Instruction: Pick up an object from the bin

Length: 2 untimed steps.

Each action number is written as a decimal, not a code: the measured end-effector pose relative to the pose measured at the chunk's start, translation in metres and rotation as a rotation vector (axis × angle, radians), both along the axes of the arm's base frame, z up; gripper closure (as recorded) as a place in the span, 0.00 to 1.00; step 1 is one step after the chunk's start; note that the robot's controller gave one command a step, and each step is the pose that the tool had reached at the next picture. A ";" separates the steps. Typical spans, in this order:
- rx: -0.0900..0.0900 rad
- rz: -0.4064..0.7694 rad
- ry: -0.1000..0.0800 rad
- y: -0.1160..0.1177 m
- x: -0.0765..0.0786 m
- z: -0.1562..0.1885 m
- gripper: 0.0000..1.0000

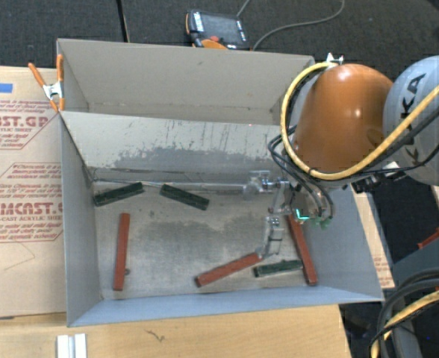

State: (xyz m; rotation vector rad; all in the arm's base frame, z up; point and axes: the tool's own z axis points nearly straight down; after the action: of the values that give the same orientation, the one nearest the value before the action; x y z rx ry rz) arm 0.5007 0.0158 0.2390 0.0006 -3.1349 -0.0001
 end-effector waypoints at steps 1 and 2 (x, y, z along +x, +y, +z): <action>0.000 0.053 0.002 -0.004 -0.011 -0.155 0.00; 0.000 0.053 -0.006 -0.004 -0.009 -0.152 1.00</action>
Offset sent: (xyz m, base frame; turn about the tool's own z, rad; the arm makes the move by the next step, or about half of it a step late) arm -0.0083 -0.0043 -0.1508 -0.0527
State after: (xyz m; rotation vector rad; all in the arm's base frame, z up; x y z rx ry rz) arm 0.4921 0.0122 0.0875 0.0837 -3.1396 -0.0005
